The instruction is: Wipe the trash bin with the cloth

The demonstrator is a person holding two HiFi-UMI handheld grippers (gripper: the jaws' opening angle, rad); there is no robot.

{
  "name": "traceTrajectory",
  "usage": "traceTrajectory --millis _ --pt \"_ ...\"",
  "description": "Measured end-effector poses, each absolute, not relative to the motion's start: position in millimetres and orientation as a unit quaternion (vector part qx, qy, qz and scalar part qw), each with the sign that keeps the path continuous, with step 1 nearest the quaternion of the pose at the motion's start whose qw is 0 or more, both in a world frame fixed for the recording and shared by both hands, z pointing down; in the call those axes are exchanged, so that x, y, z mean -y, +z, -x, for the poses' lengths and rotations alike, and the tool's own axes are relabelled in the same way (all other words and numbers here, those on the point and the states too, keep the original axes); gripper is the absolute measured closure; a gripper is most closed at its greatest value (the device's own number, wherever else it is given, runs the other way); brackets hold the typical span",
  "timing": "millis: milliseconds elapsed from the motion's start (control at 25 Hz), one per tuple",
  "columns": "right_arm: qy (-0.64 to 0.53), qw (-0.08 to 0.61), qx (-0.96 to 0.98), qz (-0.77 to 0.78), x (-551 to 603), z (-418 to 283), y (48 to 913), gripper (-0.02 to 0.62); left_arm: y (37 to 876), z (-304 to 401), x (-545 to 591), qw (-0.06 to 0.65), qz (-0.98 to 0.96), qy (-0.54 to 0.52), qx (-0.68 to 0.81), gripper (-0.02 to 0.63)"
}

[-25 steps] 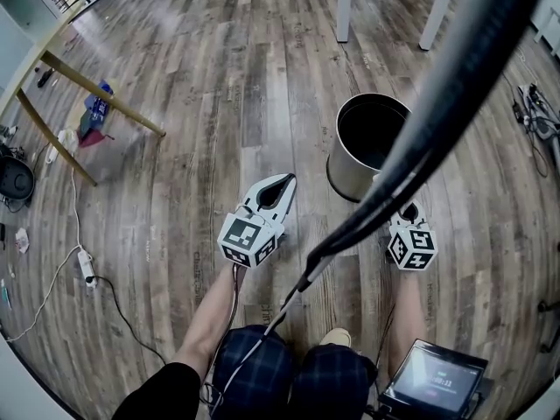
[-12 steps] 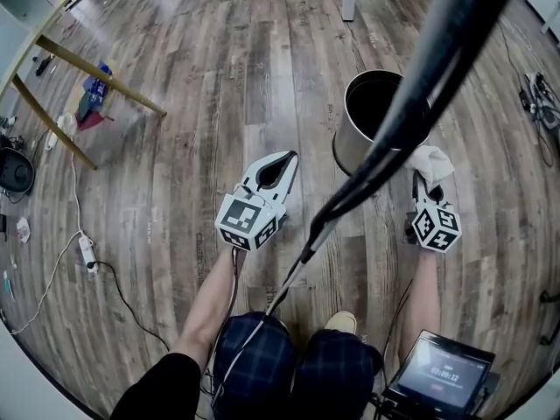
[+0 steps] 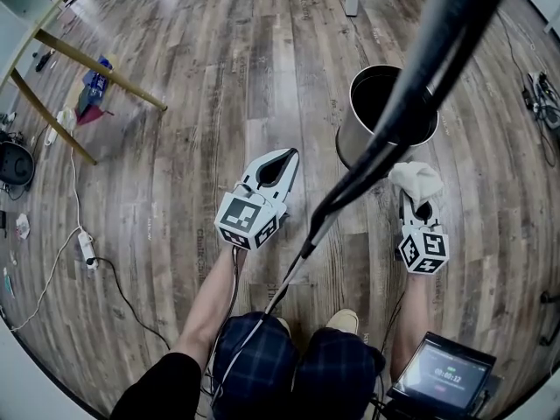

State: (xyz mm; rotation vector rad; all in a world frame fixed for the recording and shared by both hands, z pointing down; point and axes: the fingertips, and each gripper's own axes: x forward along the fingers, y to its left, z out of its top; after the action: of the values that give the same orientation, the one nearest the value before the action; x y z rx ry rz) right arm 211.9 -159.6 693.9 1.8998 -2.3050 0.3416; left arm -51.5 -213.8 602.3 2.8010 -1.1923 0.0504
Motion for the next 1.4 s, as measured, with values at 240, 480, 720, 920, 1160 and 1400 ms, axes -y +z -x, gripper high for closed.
traceTrajectory --millis 240,480,720,920,1160,1400 --pt "0.104 0.077 0.816 -0.564 147 -132 698 0.503 605 56 212 0.051 -0.916 0.016 0.397 0.609" --pt "0.099 0.106 0.852 -0.503 152 -66 712 0.503 601 55 208 0.048 -0.918 0.012 0.394 0.609" --pt "0.103 0.121 0.856 -0.491 174 -42 727 0.503 604 56 207 0.051 -0.917 0.013 0.395 0.609" --pt "0.115 0.131 0.841 -0.511 206 -47 741 0.503 607 55 204 0.048 -0.918 0.019 0.392 0.609" --pt "0.133 0.145 0.824 -0.532 235 -62 751 0.503 610 59 204 0.053 -0.917 0.019 0.396 0.609" --pt "0.149 0.141 0.802 -0.561 245 -83 758 0.503 615 61 203 0.057 -0.916 0.018 0.396 0.609"
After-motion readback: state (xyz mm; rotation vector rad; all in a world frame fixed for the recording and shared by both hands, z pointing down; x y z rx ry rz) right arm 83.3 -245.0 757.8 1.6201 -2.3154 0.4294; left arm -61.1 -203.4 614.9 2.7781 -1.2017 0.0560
